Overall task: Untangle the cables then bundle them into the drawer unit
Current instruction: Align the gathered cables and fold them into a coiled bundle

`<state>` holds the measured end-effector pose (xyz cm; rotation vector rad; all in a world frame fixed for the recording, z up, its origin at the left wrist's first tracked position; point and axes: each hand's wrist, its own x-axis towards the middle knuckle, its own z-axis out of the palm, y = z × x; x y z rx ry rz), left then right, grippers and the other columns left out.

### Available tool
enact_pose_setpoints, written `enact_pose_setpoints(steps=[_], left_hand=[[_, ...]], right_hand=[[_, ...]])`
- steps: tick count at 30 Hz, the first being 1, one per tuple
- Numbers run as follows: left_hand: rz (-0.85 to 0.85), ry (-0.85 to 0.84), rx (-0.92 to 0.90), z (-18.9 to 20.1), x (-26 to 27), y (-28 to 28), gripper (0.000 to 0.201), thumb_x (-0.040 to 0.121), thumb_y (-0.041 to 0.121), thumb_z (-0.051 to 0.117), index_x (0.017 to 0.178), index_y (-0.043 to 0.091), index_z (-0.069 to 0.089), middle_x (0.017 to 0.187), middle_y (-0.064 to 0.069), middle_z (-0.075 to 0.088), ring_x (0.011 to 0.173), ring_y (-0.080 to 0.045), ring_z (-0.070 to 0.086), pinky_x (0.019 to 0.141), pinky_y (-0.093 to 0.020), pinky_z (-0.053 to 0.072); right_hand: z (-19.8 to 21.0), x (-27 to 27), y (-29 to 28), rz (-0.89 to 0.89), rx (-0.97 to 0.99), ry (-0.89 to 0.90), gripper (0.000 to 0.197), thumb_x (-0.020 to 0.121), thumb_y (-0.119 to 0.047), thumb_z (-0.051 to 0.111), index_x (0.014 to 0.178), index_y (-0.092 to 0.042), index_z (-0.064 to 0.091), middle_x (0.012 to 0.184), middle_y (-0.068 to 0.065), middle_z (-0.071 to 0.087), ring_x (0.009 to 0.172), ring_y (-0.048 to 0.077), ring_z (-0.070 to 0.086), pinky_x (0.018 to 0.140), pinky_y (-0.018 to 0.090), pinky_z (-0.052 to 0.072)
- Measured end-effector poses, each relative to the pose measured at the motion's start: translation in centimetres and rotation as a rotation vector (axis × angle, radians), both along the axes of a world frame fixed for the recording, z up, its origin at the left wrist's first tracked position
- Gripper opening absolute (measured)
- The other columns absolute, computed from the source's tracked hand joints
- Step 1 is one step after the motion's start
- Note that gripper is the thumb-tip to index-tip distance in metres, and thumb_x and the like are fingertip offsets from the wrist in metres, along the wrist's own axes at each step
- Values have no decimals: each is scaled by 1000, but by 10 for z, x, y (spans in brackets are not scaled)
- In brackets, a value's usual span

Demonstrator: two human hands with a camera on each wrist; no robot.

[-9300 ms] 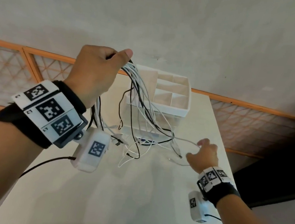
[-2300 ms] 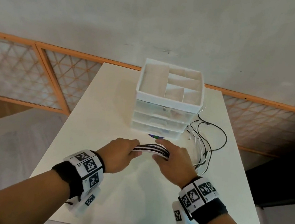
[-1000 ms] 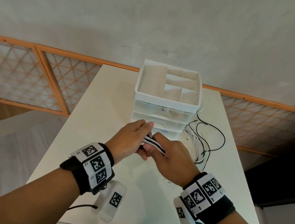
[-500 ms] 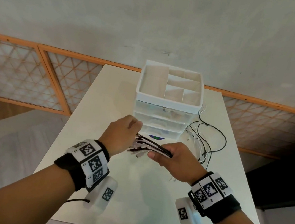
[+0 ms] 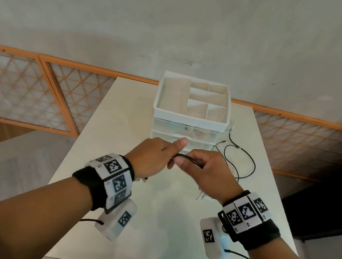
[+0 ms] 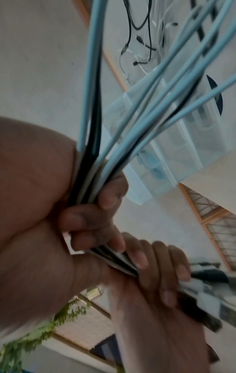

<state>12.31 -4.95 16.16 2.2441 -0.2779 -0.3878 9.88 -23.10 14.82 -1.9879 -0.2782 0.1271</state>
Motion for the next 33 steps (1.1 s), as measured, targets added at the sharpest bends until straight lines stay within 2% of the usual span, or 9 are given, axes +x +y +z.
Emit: enact_pose_setpoints(steps=[6,11,14,16,18,23,26,29,33], left_hand=[[-68,117,-118,-6,-1,13,57,96,63,40,67,18,58,55,3,44,55,-19,42,56,-30,40],[-97,215,-182,-3,-3,15,45,102,43,43,78,13,66,57,8,51,52,-11,47,53,-20,43],[-55,185,-205,-2,-5,16,44,103,39,43,80,11,68,57,10,50,56,-12,46,60,-24,43],[33,122,-281,-1,-3,20,45,103,38,45,82,7,69,62,3,49,60,-16,42,64,-30,39],[144,113,-480,4,1,25,44,103,34,47,86,0,68,68,-8,46,59,-17,38,63,-32,36],[470,68,-736,1,12,24,39,105,30,42,94,2,67,49,10,44,46,-10,35,57,-26,38],[452,85,-669,5,4,7,54,96,63,38,105,17,66,60,7,39,57,-13,37,61,-26,38],[205,129,-635,10,-4,-9,77,64,91,48,96,22,53,74,4,46,63,-11,43,71,-32,38],[312,210,-742,10,-7,-17,44,81,58,70,72,17,56,56,-1,54,46,-16,55,48,-25,45]], right_hand=[[-2,-2,-6,67,4,-15,34,99,-43,50,97,-26,79,51,-9,30,50,15,24,49,23,25],[-8,-2,0,106,14,-64,35,98,-49,54,99,-24,78,79,15,70,64,44,51,57,44,44],[-9,-2,1,89,-9,-89,29,99,-39,56,97,-18,77,62,-6,62,52,20,40,53,26,35],[-12,-2,-4,15,39,-24,35,97,-45,55,96,-17,76,52,-10,46,51,13,35,55,26,34],[-17,-3,-16,-68,108,53,43,95,-52,53,88,-15,75,54,3,40,54,21,35,56,32,34],[-6,-5,-15,-162,268,-50,73,95,-52,54,92,20,52,63,25,27,59,36,23,55,32,24],[3,-4,4,-171,294,-191,37,104,-26,48,103,7,66,57,9,33,53,19,28,54,24,28],[5,-9,26,-177,268,-292,26,103,-14,51,118,-6,71,57,-17,51,51,3,36,51,15,34],[-4,-23,47,-66,119,-372,22,98,3,52,83,-3,67,61,-13,60,51,3,51,52,16,42]])
